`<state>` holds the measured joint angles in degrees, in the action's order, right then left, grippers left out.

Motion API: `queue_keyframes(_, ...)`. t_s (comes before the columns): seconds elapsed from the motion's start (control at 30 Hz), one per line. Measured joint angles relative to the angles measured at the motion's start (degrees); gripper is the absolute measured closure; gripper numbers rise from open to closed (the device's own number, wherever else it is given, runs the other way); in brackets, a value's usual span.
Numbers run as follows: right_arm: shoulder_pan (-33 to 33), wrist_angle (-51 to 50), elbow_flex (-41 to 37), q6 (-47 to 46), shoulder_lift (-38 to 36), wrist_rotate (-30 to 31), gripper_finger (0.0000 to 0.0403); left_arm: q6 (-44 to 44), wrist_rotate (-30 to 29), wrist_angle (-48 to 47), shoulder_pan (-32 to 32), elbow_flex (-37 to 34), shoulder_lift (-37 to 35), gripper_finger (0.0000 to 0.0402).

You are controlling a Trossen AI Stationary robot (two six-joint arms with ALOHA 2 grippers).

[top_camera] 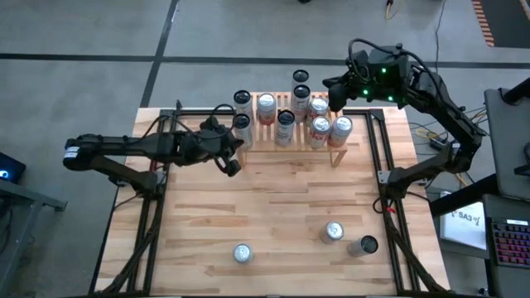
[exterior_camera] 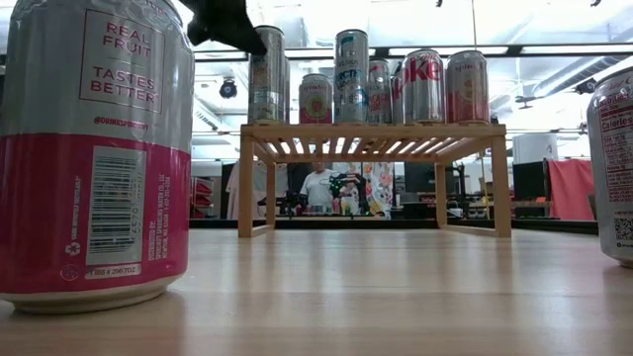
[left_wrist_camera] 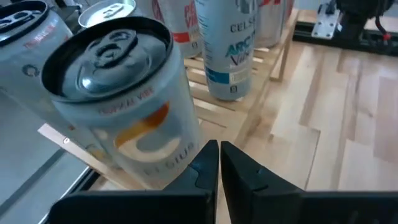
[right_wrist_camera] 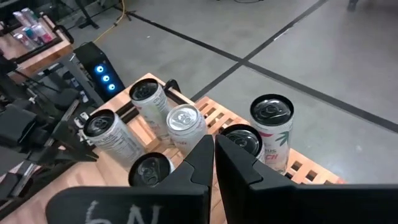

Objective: Place canned beverage on shelf
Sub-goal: Put the white and yellow soda can on the shelf aligned with the other white and yellow soda can

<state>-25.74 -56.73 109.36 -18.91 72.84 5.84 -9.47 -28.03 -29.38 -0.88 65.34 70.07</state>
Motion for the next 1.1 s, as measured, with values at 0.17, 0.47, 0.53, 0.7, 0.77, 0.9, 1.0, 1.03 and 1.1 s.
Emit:
queue_keyframes(0.17,0.0,0.0,0.0,-0.2,0.0,0.2,0.0394,-0.1,-1.5,4.2,-0.9,0.4,2.5,0.0401)
queue_keyframes(0.47,0.0,0.0,0.0,-0.7,0.1,0.3,0.0394,0.1,-1.3,4.3,-1.1,4.3,5.6,0.0401)
queue_keyframes(0.53,0.0,0.0,0.0,-0.7,0.1,0.3,0.0394,1.4,-0.1,0.9,-1.0,6.1,5.4,0.0401)
queue_keyframes(0.7,0.0,0.0,0.0,-0.7,0.1,0.3,0.0394,3.4,0.5,-14.7,-1.1,11.3,4.0,0.0402)
queue_keyframes(0.77,0.0,0.0,0.0,-0.7,0.1,0.3,0.0394,3.8,-1.5,-17.2,-1.1,11.9,3.6,0.0402)
queue_keyframes(0.9,0.0,0.0,0.0,-0.5,0.1,0.8,0.0394,6.2,-2.7,-14.1,-1.2,11.7,3.5,0.0402)
queue_keyframes(1.0,0.0,0.0,0.0,-0.4,0.1,1.6,0.0394,6.4,-2.8,-10.4,-1.2,11.3,4.5,0.0402)
queue_keyframes(1.03,0.0,0.0,0.0,-0.4,0.1,1.7,0.0394,5.7,-2.7,-9.1,-1.2,11.2,4.8,0.0402)
queue_keyframes(1.1,0.0,0.0,0.0,0.0,0.1,1.8,0.0394,3.9,-2.7,-7.9,-1.2,11.2,5.5,0.0402)
